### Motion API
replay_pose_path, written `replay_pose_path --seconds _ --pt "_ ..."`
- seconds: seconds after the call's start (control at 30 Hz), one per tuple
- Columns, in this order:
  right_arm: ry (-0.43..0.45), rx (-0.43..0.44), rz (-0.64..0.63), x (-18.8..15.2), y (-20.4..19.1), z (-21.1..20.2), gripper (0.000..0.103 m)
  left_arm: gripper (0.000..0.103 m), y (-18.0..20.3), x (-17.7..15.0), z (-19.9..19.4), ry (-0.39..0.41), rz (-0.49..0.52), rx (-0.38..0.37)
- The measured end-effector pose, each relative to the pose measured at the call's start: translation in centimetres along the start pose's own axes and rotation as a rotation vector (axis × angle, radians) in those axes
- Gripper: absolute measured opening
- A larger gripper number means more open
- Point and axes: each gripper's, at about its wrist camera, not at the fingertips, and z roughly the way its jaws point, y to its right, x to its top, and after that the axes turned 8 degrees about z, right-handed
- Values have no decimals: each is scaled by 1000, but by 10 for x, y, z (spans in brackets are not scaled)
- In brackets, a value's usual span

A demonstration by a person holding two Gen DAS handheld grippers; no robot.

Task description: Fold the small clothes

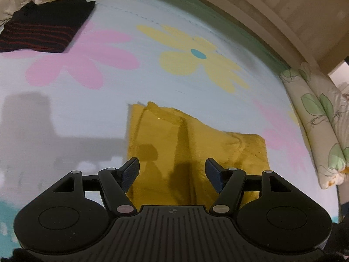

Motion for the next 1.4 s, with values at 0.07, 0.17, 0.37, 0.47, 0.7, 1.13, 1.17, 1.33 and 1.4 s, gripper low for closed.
replay_pose_path --seconds 0.07,0.17,0.37,0.47,0.7,1.13,1.17,1.33,1.4 --pt "-9 5 27 -3 9 2 73 65 4 0 3 -2 3 -8" --pt "-69 54 30 -11 11 7 73 65 11 -2 10 -21 27 -23" --pt "-150 238 -164 -34 -25 -1 72 65 18 -5 25 -54 31 -70" --pt "-88 201 -243 -39 -37 -12 72 66 18 -5 29 -54 19 -81" --pt "55 -23 -458 -64 -59 -19 85 66 19 -7 40 -88 29 -100" --pt "55 -97 -653 -90 -81 2 59 66 21 -8 51 -108 37 -120" --pt "55 -108 -639 -87 -80 2 58 66 20 -8 51 -106 32 -124" --pt "45 -83 -646 -88 -80 2 58 66 14 -7 53 -99 -6 -140" --pt "46 -86 -705 -97 -87 4 58 66 14 -6 53 -98 -11 -142"
